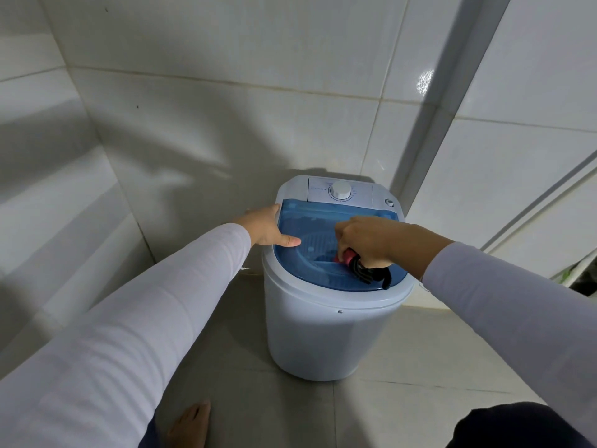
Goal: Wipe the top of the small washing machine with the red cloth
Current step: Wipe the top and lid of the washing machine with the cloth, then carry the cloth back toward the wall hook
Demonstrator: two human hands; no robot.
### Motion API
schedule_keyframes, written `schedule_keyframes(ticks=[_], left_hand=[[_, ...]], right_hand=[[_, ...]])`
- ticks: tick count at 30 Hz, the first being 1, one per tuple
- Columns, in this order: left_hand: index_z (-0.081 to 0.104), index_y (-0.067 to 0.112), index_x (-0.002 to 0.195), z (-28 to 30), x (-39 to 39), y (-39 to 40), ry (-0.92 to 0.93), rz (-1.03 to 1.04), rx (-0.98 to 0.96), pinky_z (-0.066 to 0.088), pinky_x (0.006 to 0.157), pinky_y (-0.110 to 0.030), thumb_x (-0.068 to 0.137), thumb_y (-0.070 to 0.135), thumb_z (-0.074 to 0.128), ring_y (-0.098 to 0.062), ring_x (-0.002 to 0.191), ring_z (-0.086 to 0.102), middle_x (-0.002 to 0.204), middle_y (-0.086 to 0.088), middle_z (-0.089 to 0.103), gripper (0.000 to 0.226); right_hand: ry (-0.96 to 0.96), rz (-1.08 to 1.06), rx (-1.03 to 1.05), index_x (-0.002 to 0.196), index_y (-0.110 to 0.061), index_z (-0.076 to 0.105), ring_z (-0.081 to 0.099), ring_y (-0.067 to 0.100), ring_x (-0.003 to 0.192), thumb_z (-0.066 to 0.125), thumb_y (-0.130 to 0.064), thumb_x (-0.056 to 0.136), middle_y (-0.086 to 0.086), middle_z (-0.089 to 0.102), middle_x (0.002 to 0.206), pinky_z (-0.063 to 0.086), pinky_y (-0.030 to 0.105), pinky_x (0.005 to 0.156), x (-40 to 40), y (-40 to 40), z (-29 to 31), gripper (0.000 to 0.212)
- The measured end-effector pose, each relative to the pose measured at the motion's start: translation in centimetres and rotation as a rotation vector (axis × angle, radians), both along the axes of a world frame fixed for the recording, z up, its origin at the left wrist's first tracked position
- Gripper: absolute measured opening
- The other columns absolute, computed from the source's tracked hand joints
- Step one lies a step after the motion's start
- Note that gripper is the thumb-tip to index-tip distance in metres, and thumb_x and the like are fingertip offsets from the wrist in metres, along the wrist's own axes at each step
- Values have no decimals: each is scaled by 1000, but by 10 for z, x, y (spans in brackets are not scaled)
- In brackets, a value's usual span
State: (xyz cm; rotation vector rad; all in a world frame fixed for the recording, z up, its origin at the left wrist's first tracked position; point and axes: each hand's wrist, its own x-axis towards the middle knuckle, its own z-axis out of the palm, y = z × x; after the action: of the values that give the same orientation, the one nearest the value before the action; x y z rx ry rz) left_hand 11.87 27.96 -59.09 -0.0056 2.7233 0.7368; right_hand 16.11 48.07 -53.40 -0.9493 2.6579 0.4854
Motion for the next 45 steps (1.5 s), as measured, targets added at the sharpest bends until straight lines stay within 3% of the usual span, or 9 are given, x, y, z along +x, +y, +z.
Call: schedule_keyframes(ticks=[4, 13, 17, 21, 24, 28, 35, 39, 45], left_hand=[[27, 26, 148, -1, 0, 2, 27, -32, 9, 38, 111, -48, 76, 51, 73, -31, 134, 43, 149, -5, 44, 89], [28, 26, 148, 4, 4, 1, 63, -97, 6, 23, 117, -52, 81, 45, 70, -33, 137, 38, 147, -4, 46, 81], [26, 28, 148, 0, 4, 1, 28, -84, 0, 26, 116, -55, 78, 50, 72, -34, 138, 36, 149, -4, 44, 86], [24, 40, 145, -8, -5, -4, 6, -32, -55, 37, 107, -58, 42, 82, 61, -32, 132, 43, 145, 0, 47, 117], [24, 40, 144, -16, -13, -4, 18, -26, -75, 39, 105, -58, 29, 86, 54, -31, 129, 46, 143, 0, 49, 127], [27, 36, 145, -7, -1, 1, 67, -15, -63, 36, 105, -62, 45, 74, 61, -32, 129, 46, 141, -2, 50, 112], [43, 35, 141, 8, 14, 13, 243, -28, -23, 26, 113, -58, 81, 54, 66, -26, 143, 30, 156, 3, 32, 67], [58, 26, 130, 39, 22, 32, 315, -71, 293, 31, 101, -24, 87, 41, 66, -19, 136, 42, 147, 5, 47, 47], [59, 25, 131, 75, 31, 43, 356, -94, 609, 30, 96, -20, 90, 24, 65, -6, 125, 45, 135, 7, 58, 41]], right_hand=[[34, 26, -6, 117, -24, 63, 44, 24, 115, 50, -4, 88, 2, 47, 122, 41, 30, 86, 0, -5, -8, 38], [35, -65, -390, 110, -19, 67, 50, 27, 107, 55, 4, 80, 6, 54, 113, 46, 39, 91, 1, -6, -26, 41], [20, -77, -342, 109, -20, 67, 51, 25, 105, 55, 3, 80, 3, 52, 112, 47, 39, 89, 0, 2, -25, 39], [-23, -116, -272, 107, -20, 67, 52, 25, 105, 54, 2, 81, 4, 52, 112, 46, 33, 86, 0, 13, -13, 36], [-34, -159, -267, 112, -23, 65, 50, 23, 109, 55, 1, 80, 3, 53, 115, 44, 30, 89, -1, 21, -5, 41], [-15, -252, -369, 117, -24, 61, 49, 24, 111, 54, 2, 78, 5, 56, 116, 43, 33, 94, 0, 31, -1, 47], [125, -385, -725, 109, -18, 64, 59, 22, 97, 58, -10, 84, 4, 66, 104, 38, 22, 79, -1, 42, 21, 28], [11, -409, -1036, 102, -20, 68, 63, 17, 88, 60, -9, 83, 4, 71, 96, 46, 22, 77, 4, 37, 40, 23], [-43, -447, -1213, 105, -17, 69, 64, 14, 86, 62, -9, 84, 5, 71, 96, 48, 21, 78, 10, 29, 54, 24]])
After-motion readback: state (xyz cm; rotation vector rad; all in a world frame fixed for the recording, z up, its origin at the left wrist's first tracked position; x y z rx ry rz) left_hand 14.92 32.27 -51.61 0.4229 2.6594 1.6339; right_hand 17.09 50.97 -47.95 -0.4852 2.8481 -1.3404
